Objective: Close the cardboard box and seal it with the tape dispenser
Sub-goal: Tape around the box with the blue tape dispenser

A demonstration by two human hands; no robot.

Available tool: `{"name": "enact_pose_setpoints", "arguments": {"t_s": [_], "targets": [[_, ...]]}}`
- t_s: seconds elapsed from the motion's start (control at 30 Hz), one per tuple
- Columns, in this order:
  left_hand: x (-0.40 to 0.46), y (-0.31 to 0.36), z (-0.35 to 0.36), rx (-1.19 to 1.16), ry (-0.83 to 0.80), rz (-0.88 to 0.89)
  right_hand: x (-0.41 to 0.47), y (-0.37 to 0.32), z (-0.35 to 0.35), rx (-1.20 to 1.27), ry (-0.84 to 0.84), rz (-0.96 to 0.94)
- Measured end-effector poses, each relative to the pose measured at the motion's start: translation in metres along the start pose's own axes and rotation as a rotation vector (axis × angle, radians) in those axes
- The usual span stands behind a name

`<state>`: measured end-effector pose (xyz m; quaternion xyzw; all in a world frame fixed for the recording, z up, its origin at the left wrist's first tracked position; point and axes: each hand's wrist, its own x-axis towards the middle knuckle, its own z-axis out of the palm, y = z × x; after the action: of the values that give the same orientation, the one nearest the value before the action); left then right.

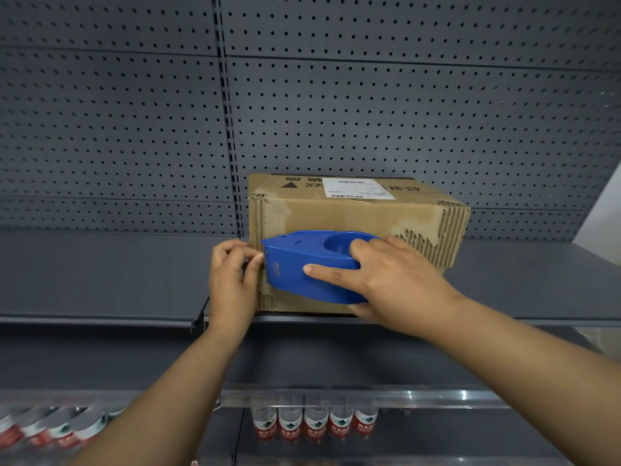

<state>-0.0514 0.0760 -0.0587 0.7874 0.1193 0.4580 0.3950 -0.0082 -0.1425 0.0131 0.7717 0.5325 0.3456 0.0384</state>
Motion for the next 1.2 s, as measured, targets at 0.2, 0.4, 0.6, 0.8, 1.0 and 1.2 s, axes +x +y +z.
{"name": "enact_pose_setpoints", "arguments": {"t_s": [0.2, 0.4, 0.6, 0.8, 1.0, 1.2], "targets": [[-0.005, 0.002, -0.001, 0.038, -0.035, 0.046, -0.007, 0.000, 0.000, 0.012, 0.002, 0.008], [-0.008, 0.003, -0.002, 0.057, -0.019, 0.089, -0.014, -0.001, -0.003, 0.020, 0.024, 0.004], [-0.011, 0.003, -0.005, 0.087, -0.039, 0.178, -0.020, -0.001, -0.004, 0.035, 0.036, 0.010], [-0.011, 0.006, -0.005, 0.092, -0.063, 0.194, -0.023, -0.001, -0.003, 0.033, 0.053, 0.003], [-0.011, 0.007, -0.006, 0.105, -0.059, 0.189, -0.027, -0.001, -0.004, 0.027, 0.084, -0.002], [-0.015, 0.011, -0.011, 0.122, -0.050, 0.210, -0.030, -0.002, -0.006, 0.025, 0.100, 0.004]]}}
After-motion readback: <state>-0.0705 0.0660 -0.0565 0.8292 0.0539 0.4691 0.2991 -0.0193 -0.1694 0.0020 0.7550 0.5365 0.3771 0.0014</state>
